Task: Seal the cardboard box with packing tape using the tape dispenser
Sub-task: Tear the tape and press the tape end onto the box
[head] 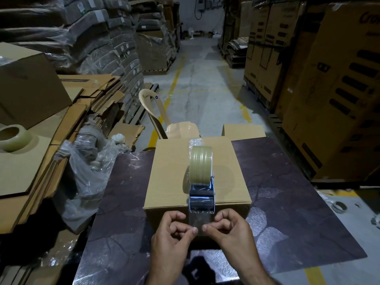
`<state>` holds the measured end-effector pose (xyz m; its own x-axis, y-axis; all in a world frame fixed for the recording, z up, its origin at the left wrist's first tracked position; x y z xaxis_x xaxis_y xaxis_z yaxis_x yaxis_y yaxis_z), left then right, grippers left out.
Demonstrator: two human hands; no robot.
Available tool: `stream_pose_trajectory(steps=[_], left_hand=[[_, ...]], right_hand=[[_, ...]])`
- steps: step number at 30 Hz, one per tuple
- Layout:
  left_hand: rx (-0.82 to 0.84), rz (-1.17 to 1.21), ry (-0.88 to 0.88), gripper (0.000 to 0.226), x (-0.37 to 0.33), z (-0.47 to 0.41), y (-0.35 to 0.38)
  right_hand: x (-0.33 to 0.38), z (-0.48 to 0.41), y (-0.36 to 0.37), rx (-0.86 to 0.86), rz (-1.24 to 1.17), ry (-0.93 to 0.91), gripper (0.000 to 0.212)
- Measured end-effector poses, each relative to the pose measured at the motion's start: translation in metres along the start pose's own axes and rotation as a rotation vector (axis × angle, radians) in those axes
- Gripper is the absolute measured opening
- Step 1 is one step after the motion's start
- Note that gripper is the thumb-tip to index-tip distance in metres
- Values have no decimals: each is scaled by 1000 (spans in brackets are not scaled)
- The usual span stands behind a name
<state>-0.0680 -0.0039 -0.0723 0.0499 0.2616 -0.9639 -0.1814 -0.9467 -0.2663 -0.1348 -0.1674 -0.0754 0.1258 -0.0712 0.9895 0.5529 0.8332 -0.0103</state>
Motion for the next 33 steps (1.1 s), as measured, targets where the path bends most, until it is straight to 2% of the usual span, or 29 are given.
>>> stream_pose_trajectory(steps=[11, 20, 29, 33], left_hand=[[22, -20, -35, 35, -2, -2, -1], [30, -47, -30, 34, -5, -1, 0], [102, -135, -10, 9, -11, -1, 3], [110, -177, -2, 10, -13, -1, 4]], right_hand=[[0, -5, -9, -14, 49, 5, 32], [3, -2, -1, 39, 65, -9, 30], [2, 0, -2, 47, 70, 6, 30], [1, 1, -4, 52, 94, 6, 31]])
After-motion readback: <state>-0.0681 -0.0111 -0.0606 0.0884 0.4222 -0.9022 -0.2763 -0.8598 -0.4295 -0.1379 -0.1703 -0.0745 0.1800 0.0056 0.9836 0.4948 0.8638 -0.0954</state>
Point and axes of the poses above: each hand's wrist, its own z-axis away from the middle knuckle, its own y-axis out of the palm, x = y × z, the point moved 10 cm from there along -z, towards the middle knuckle, and after that the axes turned 3 degrees about -x, right-handed, at the moved point
